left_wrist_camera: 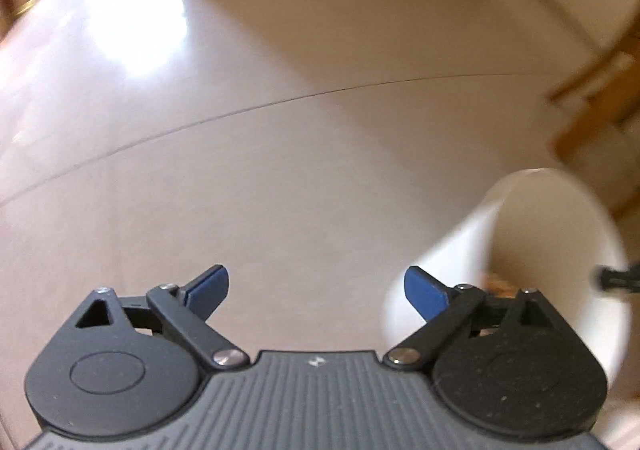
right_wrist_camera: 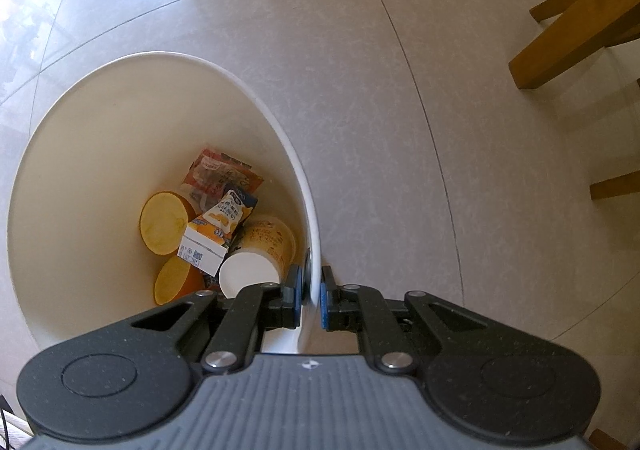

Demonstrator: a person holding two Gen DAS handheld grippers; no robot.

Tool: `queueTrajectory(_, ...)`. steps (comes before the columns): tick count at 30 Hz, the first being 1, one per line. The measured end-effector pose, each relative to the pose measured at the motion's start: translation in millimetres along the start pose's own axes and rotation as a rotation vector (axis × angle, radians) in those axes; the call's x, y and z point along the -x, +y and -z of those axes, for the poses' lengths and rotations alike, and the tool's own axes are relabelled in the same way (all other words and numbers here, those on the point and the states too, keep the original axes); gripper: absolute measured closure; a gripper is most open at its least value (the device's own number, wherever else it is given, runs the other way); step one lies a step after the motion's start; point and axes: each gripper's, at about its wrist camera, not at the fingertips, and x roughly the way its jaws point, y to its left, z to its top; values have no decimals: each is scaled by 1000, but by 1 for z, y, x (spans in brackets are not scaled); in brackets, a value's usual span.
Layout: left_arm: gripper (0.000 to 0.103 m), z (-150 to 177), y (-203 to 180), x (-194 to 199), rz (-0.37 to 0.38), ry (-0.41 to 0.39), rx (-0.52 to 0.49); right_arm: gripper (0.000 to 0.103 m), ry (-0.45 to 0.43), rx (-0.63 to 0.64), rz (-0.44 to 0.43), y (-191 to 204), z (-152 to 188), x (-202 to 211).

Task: Collect trash
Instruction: 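Carry the pouch over the wastebasket with the left tool and release it, then move the left tool to the white plastic cup and grasp it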

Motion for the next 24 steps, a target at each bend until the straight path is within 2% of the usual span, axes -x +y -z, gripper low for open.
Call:
queueTrajectory(4, 8, 35, 49, -53, -99, 81, 131, 92, 1, 4, 7, 1, 0, 0)
queueTrajectory(7, 8, 63, 69, -88, -136, 131, 207, 92, 4, 0, 10, 2, -1, -1)
queueTrajectory(12, 10, 93, 96, -137, -102, 298, 448, 92, 7, 3, 21, 3, -2, -4)
queueTrajectory(19, 14, 119, 120, -168, -114, 308, 755, 92, 15, -5, 21, 3, -4, -6)
queueTrajectory(24, 27, 137, 118, -192, -166, 336, 835, 91, 17, -2, 23, 4, -4, -8)
